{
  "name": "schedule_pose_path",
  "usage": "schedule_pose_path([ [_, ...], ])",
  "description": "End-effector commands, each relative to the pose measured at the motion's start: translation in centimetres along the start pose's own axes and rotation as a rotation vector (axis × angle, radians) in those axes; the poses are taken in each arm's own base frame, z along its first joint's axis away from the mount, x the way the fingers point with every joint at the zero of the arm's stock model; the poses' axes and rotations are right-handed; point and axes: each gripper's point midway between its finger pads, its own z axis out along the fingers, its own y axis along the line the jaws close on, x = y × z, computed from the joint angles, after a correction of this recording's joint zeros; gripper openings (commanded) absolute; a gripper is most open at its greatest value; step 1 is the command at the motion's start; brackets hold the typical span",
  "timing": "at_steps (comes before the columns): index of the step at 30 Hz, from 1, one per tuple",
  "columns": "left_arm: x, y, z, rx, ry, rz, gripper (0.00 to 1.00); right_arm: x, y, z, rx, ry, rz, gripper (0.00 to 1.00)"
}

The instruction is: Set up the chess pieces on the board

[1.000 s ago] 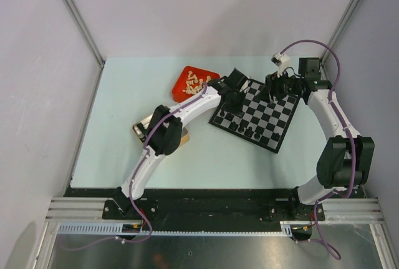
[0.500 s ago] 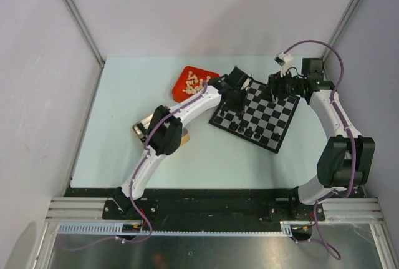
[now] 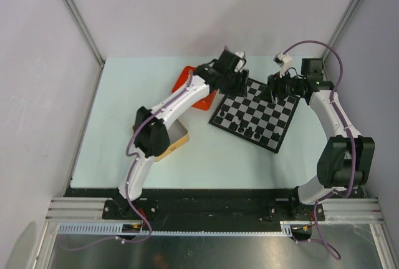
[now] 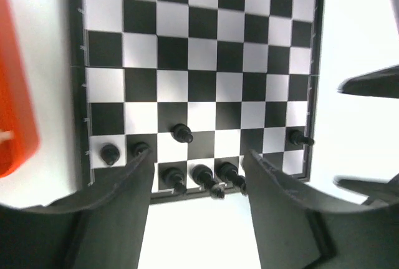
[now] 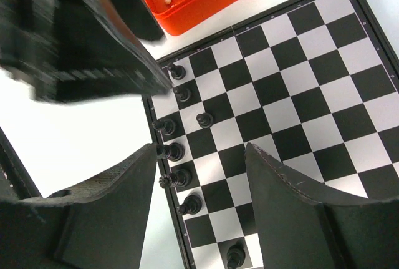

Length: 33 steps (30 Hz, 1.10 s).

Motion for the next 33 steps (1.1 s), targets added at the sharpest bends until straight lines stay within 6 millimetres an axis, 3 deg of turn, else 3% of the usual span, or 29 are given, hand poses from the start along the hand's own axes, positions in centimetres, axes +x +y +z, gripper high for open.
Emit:
schedule_pose_path([
  [1,-7.6,-1.1,-10.5,0.011,-0.264,0.006,0.67,-1.2,1.1,-0.8,-0.037,-0.033,-0.056,0.64],
  [2,-7.3,-0.7,-10.9,0.003,-0.260,0.022,0.73,-1.2,1.2,-0.7,-0.045,-0.031,-0.057,0.64],
  [3,-8.2,-0.3,-13.0,-0.030,-0.311,0.024,0.76,-1.2,1.3,-0.6,-0.050,-0.029,-0.065,0.64],
  [5,-7.4,0.9,-13.6,-0.070,-0.307,0.038,0.85,-0.8,1.3,-0.3,-0.057,-0.007,-0.085,0.64],
  [6,-8.0,1.2,-15.9,-0.089,-0.354,0.039,0.87,-0.8,1.2,-0.2,-0.055,-0.001,-0.098,0.65],
  [9,-6.2,3.4,-16.9,-0.158,-0.348,0.041,0.97,-0.6,1.7,0.8,-0.080,0.031,-0.145,0.65],
  [10,-6.8,3.8,-19.5,-0.173,-0.411,0.030,1.00,-0.3,1.7,1.0,-0.082,0.046,-0.146,0.65],
  [11,-5.0,5.1,-18.6,-0.198,-0.375,0.026,1.00,0.1,1.4,1.5,-0.088,0.063,-0.155,0.65],
  [13,-4.6,6.4,-19.8,-0.196,-0.407,-0.011,1.00,-0.1,1.8,2.0,-0.101,0.092,-0.167,0.65],
  [14,-2.9,7.3,-20.4,-0.201,-0.398,-0.027,1.00,0.4,1.3,2.6,-0.098,0.119,-0.160,0.65],
  [16,-2.3,8.8,-21.6,-0.204,-0.436,-0.075,1.00,0.3,1.4,3.0,-0.106,0.147,-0.178,0.65],
  [17,-0.6,9.8,-22.4,-0.210,-0.436,-0.086,1.00,0.5,1.4,3.3,-0.104,0.167,-0.182,0.65],
  [19,0.3,11.3,-23.3,-0.226,-0.468,-0.118,1.00,0.7,1.3,3.9,-0.110,0.194,-0.184,0.64],
  [20,2.2,12.6,-22.8,-0.246,-0.443,-0.129,1.00,0.7,1.3,4.2,-0.106,0.206,-0.187,0.64],
  [22,2.8,13.3,-25.0,-0.243,-0.506,-0.150,1.00,0.9,1.1,4.7,-0.100,0.231,-0.184,0.64],
  [23,4.6,14.4,-24.3,-0.262,-0.481,-0.161,1.00,0.9,1.2,4.9,-0.101,0.239,-0.187,0.64],
  [24,4.8,14.3,-25.6,-0.245,-0.519,-0.163,1.00,1.5,1.4,5.4,-0.109,0.261,-0.179,0.64],
  [26,6.8,15.8,-25.2,-0.271,-0.504,-0.185,1.00,1.5,1.2,5.8,-0.096,0.282,-0.189,0.64],
  [27,7.0,15.9,-26.1,-0.266,-0.536,-0.191,1.00,1.7,1.5,6.1,-0.099,0.293,-0.195,0.64],
  [33,10.1,17.6,-25.9,-0.294,-0.534,-0.235,1.00,2.3,0.8,7.4,-0.061,0.346,-0.188,0.64],
])
